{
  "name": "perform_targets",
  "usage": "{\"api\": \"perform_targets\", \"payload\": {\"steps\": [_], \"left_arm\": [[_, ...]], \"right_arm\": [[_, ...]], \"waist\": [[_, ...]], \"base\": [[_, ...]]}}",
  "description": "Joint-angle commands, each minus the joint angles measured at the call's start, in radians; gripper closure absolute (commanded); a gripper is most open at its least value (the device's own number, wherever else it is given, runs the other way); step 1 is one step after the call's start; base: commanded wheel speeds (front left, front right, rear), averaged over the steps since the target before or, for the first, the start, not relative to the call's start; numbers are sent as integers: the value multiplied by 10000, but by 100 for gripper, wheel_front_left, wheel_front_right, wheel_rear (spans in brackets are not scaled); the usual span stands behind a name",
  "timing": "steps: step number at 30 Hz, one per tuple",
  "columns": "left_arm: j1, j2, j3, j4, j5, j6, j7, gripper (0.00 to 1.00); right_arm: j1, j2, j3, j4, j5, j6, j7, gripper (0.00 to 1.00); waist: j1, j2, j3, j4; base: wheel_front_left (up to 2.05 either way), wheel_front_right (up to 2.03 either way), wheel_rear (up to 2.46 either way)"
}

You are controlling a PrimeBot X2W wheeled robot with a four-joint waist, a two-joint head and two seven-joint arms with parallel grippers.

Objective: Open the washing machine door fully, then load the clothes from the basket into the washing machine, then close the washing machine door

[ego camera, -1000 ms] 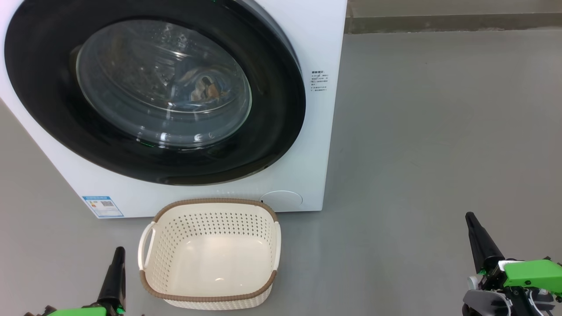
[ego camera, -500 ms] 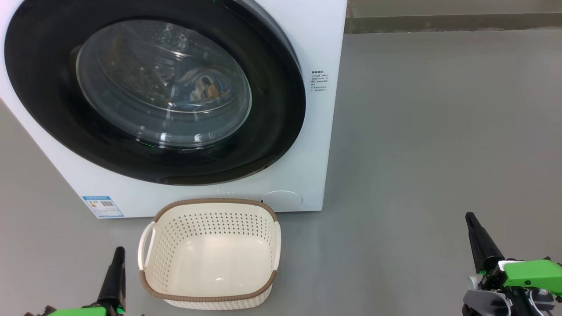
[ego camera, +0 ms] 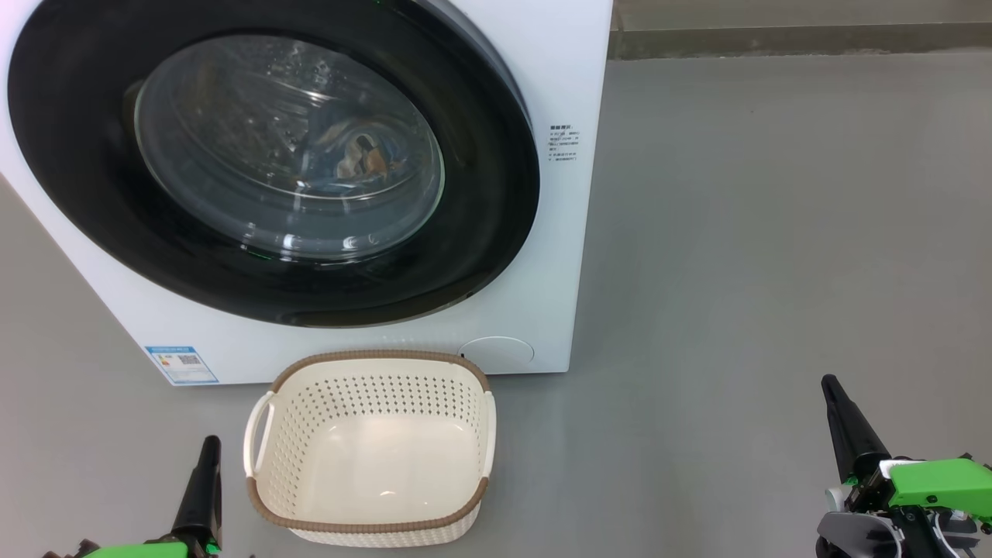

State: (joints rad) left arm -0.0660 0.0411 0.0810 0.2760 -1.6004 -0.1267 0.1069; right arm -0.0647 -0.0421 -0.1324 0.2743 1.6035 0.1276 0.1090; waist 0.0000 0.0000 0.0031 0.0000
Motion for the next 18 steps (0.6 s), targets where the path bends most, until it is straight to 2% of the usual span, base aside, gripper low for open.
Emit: {"api": "perform_targets", "payload": {"steps": [1,18], "left_arm": [[-420,91,330,-311,-80,-40,65,100],[-420,91,329,-311,-80,-40,64,100]], "right_arm": [[-434,-82,175,-295,42,31,51,100],[-433,-82,178,-295,45,31,48,100]], "waist": [[1,0,0,0],[0,0,0,0]], "base": [[0,0,0],[0,0,0]]}}
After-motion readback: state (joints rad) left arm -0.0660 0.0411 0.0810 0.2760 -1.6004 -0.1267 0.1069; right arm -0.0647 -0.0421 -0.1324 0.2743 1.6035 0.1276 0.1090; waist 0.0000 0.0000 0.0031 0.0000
